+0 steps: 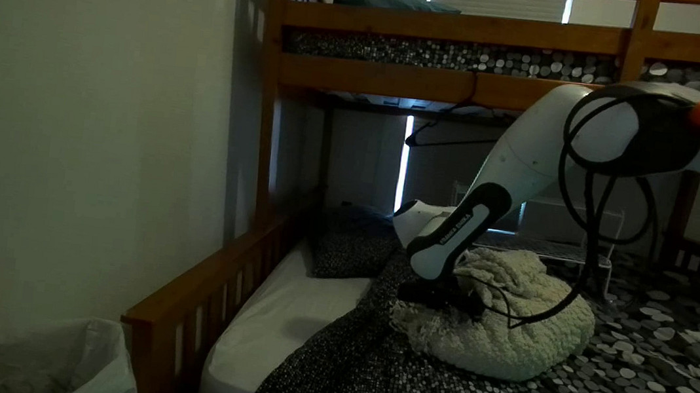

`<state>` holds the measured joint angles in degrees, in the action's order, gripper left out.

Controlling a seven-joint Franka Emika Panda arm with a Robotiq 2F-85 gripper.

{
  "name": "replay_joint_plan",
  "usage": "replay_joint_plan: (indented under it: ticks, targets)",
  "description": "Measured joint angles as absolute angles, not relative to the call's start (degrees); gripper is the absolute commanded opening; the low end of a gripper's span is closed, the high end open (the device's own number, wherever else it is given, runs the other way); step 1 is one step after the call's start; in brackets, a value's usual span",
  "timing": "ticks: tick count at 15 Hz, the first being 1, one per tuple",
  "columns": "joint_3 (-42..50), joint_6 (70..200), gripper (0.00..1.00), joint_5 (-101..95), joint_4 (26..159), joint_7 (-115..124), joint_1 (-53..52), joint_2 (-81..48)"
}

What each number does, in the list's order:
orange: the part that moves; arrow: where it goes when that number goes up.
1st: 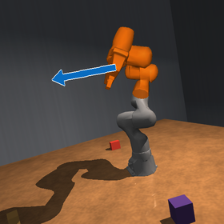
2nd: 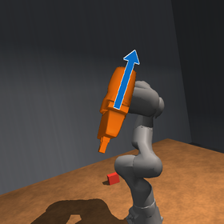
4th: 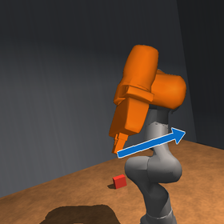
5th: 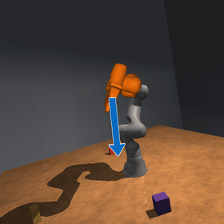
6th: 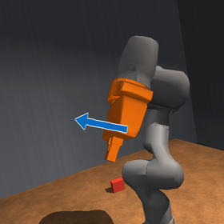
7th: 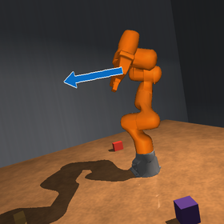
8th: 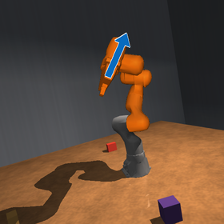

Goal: Move the white fleece to the left

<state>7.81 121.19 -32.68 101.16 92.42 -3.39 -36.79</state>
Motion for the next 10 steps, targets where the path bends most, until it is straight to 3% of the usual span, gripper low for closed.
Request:
replay_joint_plan:
  ticks: [1,2,3,10]
  targets:
    - [7.89,118.08,1.00,-31.87,99.79,91.94,-3.63,-37.90]
    - [7.91,115.53,0.75,-31.09,98.39,91.27,-3.75,-39.06]
    - [7.98,113.85,0.74,-30.40,97.11,90.80,-3.79,-40.22]
    - [9.44,113.30,0.23,-28.33,91.42,91.03,-3.87,-45.13]
